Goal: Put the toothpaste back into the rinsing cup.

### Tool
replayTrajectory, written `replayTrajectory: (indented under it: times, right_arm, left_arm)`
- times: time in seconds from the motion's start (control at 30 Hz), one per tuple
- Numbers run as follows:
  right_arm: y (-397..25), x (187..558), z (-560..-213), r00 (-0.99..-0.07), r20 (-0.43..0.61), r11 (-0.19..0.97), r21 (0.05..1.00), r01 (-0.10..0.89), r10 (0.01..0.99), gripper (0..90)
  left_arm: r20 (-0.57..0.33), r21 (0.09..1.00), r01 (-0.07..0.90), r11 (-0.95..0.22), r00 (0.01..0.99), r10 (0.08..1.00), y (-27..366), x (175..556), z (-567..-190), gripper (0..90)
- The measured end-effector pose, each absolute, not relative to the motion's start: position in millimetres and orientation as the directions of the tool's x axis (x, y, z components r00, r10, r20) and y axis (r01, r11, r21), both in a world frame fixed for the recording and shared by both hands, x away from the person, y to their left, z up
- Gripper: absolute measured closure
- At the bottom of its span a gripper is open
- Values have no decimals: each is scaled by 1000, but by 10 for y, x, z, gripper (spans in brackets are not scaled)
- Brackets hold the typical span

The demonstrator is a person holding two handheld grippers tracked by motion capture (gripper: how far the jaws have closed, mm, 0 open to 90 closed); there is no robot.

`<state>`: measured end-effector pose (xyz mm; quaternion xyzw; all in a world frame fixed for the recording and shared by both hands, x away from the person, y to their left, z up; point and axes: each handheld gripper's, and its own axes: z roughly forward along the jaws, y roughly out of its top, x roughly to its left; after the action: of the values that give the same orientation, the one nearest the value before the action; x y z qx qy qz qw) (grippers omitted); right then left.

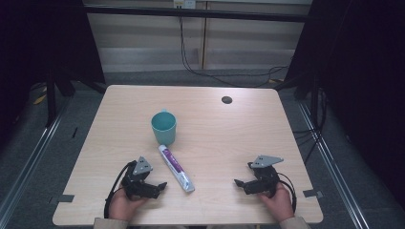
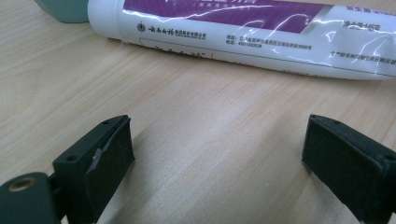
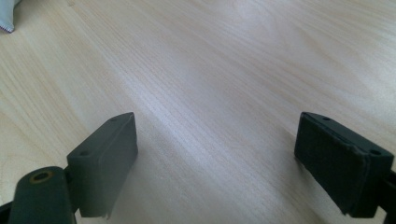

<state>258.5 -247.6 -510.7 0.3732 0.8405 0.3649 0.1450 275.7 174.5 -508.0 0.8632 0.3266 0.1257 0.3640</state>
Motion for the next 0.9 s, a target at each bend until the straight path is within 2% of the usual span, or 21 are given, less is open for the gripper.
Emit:
replayTrajectory:
  times: [0.47,0.53,0.7,0.9]
  right_arm:
    - [-2476,2585,-5106,-678,30,454,721,523,734,126]
    - [-2477,2585,-5106,-679,31,454,721,523,734,126]
    - [-2476,2585,-5106,-678,31,453,721,524,734,126]
    - [-2477,2585,-5106,-678,31,453,721,524,734,126]
  left_arm:
    - [-17,695,479,-537,757,653,1734,2759,-5054,90]
    - [-24,679,478,-557,773,634,1724,2774,-5019,154]
    - [-29,629,471,-619,809,587,1674,2813,-4920,205]
    - [0,574,422,-702,857,515,1547,2883,-4708,199]
